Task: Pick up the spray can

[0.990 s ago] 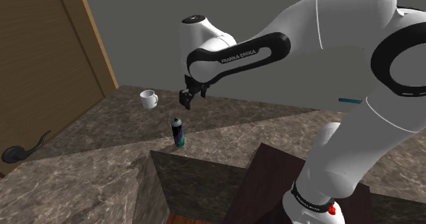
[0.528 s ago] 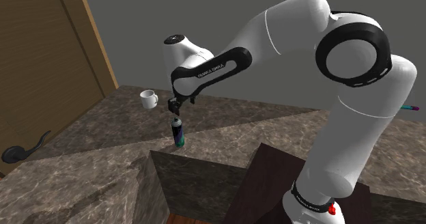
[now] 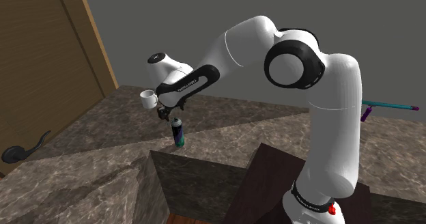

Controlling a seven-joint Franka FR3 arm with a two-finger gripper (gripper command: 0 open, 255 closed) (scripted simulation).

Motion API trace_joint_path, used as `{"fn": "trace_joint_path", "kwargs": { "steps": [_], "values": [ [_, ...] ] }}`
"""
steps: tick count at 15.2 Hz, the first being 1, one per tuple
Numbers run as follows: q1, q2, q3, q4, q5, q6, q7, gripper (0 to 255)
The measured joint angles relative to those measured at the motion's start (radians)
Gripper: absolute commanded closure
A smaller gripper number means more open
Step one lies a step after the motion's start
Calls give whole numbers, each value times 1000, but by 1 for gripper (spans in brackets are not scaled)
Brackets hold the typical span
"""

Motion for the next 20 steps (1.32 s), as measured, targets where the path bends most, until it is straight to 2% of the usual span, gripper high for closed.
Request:
{"fn": "trace_joint_path", "kwargs": {
  "steps": [2,9,10,20],
  "values": [
    [5,48,-6,38,-11,4,13,0],
    [10,110,-16,28,-33,71,41,0],
    [10,113,-16,28,-34,75,42,255],
    [11,115,-16,28,-35,78,43,255]
  ]
}}
